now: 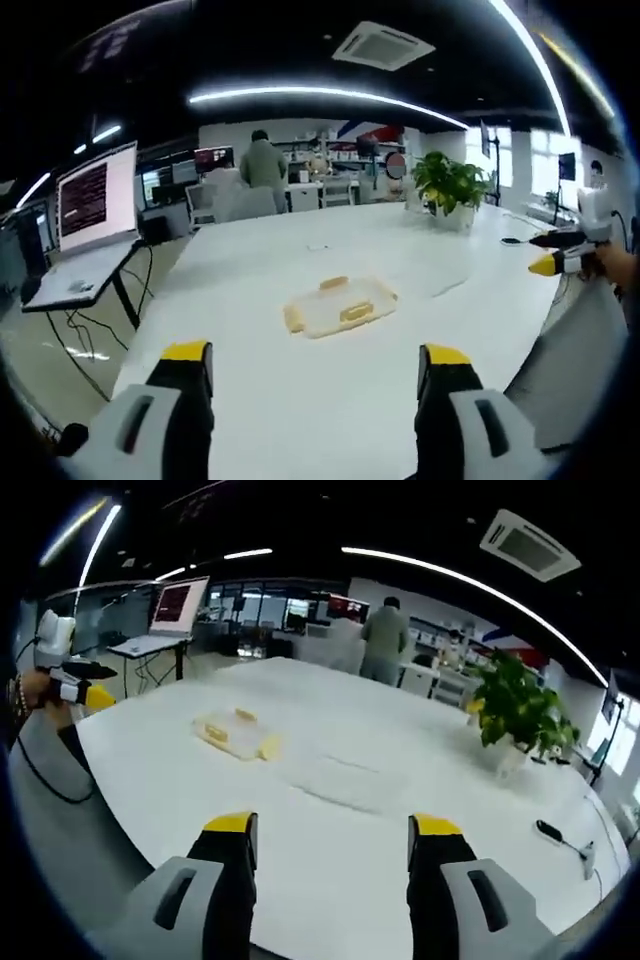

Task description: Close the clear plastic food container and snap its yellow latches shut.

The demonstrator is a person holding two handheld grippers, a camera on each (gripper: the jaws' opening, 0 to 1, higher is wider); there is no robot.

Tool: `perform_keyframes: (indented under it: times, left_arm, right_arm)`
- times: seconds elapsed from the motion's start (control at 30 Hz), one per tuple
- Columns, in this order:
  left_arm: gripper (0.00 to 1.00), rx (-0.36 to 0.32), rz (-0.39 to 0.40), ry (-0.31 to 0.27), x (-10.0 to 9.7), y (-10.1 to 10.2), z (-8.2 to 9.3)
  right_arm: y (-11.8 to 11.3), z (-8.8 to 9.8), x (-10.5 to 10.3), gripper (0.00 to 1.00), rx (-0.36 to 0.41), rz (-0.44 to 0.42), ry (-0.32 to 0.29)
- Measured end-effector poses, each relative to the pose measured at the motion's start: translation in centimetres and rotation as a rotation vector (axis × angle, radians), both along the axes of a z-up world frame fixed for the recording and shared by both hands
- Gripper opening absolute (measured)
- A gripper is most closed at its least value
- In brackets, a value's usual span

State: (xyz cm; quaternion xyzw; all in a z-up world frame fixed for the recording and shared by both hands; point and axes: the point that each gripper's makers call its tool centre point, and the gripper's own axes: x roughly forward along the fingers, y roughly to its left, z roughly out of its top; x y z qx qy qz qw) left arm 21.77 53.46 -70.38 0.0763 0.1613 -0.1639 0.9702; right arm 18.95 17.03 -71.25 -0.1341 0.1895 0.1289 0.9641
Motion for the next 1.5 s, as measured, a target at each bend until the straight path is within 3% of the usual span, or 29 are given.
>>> perform_keyframes:
  times: [0.2, 0.33, 0.53, 0.6, 0.63, 0.8, 0.9, 1.1, 1.5]
  left_arm:
    - [0.82, 0.097, -0.048, -0.039, 2.0, 0.4, 1.3]
    - [0.82, 0.114, -0.081, -0.032, 3.0, 0.4, 1.7]
    - [0.81, 0.204, -0.131, -0.042, 4.9, 0.5, 2.1]
    - [0.80, 0.284, -0.192, -0.012, 5.3, 0.2, 1.5]
    - [0.80, 0.308, -0.187, -0.003, 5.6, 0.4, 1.4]
    - [0.78, 0.429, -0.257, -0.013, 7.2, 0.4, 1.2]
    - [0.77, 0.458, -0.319, -0.016, 8.1, -0.3, 1.0]
    - [0.75, 0.613, -0.414, -0.010, 10.5, -0.7, 0.6]
    - [0.73, 0.756, -0.553, 0.034, 13.9, -1.2, -0.9]
  right_arm:
    - [1.3, 0.7, 1.5, 0.57, -0.074, 0.063, -0.021]
    - [2.0, 1.0, 2.6, 0.57, -0.055, 0.091, -0.018]
    - [3.3, 1.7, 4.8, 0.55, -0.048, 0.130, -0.038]
    - [3.8, 1.8, 5.6, 0.54, -0.068, 0.156, -0.046]
    - [4.0, 1.8, 6.0, 0.53, -0.075, 0.160, -0.048]
    - [5.3, 1.7, 7.9, 0.47, -0.121, 0.229, -0.048]
    - [6.0, 1.3, 9.0, 0.49, -0.163, 0.263, -0.030]
    - [7.9, 1.1, 11.3, 0.50, -0.193, 0.318, -0.026]
    - [10.8, 0.1, 14.4, 0.51, -0.311, 0.440, 0.002]
